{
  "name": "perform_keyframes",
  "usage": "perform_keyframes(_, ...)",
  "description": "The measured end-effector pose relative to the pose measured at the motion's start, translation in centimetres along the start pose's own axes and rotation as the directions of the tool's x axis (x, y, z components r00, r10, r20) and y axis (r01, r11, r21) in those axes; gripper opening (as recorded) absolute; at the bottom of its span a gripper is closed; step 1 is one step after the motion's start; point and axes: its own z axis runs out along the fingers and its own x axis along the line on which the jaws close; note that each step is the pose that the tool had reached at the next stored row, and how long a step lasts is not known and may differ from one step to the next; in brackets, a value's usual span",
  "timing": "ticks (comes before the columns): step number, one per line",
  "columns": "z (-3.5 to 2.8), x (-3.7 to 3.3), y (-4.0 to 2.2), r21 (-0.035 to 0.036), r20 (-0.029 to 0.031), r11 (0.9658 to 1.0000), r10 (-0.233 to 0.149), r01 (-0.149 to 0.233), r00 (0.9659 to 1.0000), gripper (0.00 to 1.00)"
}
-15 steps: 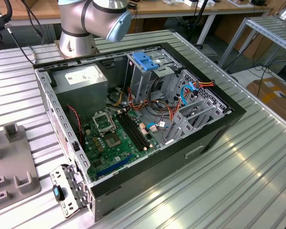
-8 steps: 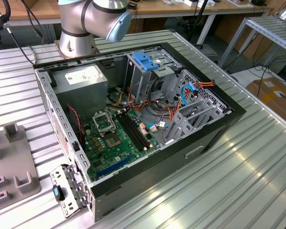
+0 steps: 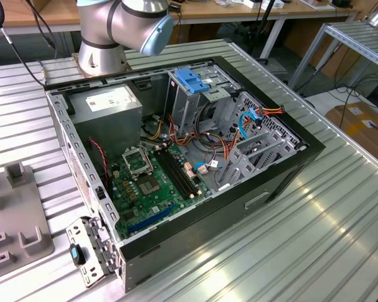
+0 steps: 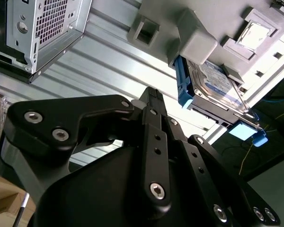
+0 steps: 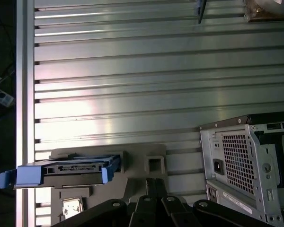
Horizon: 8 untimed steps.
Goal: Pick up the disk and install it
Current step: 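Reach for the disk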
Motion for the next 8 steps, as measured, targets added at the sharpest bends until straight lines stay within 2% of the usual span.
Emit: perform_keyframes(8, 0.00, 0.06, -0.01, 0.0000, 0.0000, 1.0000, 0.000, 0.000, 1.0000, 0.11)
